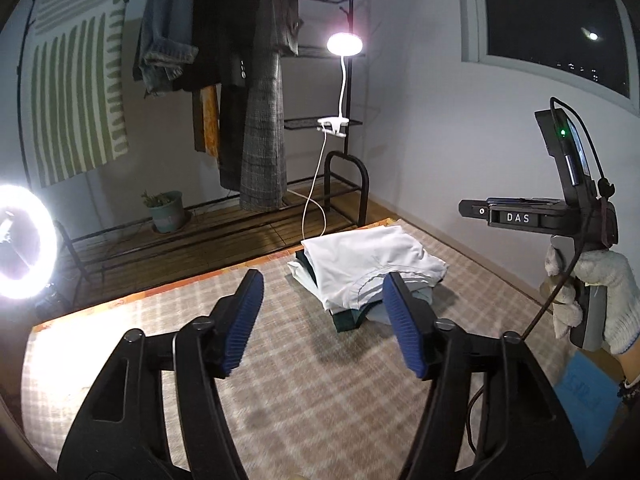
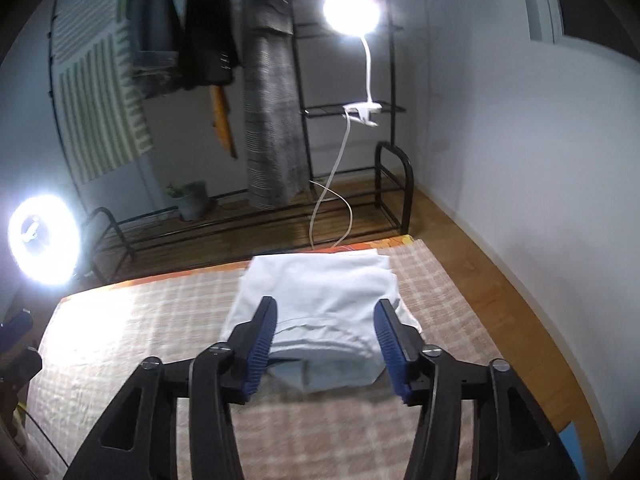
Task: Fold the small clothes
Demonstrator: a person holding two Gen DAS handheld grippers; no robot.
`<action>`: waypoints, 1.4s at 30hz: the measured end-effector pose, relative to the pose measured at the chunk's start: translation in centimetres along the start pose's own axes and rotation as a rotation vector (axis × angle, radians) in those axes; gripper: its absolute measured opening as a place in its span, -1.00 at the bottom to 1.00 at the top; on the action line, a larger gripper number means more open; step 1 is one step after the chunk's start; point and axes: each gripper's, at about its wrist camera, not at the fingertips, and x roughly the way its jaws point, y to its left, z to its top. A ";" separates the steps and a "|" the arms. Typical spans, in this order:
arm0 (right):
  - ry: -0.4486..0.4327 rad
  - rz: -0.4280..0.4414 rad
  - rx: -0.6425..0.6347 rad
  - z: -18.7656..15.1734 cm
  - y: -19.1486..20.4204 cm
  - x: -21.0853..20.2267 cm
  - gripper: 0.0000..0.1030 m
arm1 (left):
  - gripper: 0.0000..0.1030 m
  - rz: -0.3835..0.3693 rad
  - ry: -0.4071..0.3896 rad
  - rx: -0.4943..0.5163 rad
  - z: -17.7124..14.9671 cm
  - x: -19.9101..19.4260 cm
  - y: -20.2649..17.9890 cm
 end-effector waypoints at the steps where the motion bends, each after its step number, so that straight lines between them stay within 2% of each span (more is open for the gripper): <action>1: -0.012 -0.003 -0.011 -0.4 0.9 -1.3 0.20 | 0.39 0.000 -0.006 0.004 -0.2 -0.9 0.0; 3: -0.030 -0.006 -0.025 -1.1 2.3 -3.1 0.26 | 0.50 -0.001 -0.016 0.009 -0.7 -2.8 0.0; 7: -0.055 -0.014 -0.054 -2.8 5.1 -6.3 0.56 | 0.58 -0.011 -0.025 -0.002 -1.8 -5.5 0.2; 10: -0.074 -0.019 -0.059 -4.2 6.8 -8.1 0.69 | 0.69 -0.009 -0.032 0.006 -2.6 -6.8 0.2; 14: -0.086 -0.023 -0.042 -5.5 7.9 -8.8 0.78 | 0.70 -0.004 -0.034 0.014 -4.1 -8.0 0.3; 16: -0.093 -0.034 -0.038 -6.3 8.6 -9.0 0.83 | 0.82 0.002 -0.033 0.022 -4.6 -8.3 0.3; 21: -0.119 -0.080 -0.027 -8.1 10.0 -9.0 0.98 | 0.94 0.032 -0.040 0.033 -5.5 -8.6 1.1; 22: -0.123 -0.087 -0.031 -8.2 10.1 -8.9 0.99 | 1.00 0.040 -0.032 0.038 -5.8 -8.6 1.2; 27: -0.108 -0.115 -0.046 -9.1 10.8 -8.1 0.99 | 1.00 0.068 -0.002 0.043 -7.0 -8.3 1.6; 32: -0.128 -0.132 -0.047 -9.2 11.1 -8.1 0.99 | 1.00 0.063 0.039 0.019 -7.4 -7.8 2.2; 42: -0.139 -0.139 -0.073 -9.4 11.9 -7.9 0.99 | 1.00 0.075 0.065 0.009 -8.0 -7.2 2.2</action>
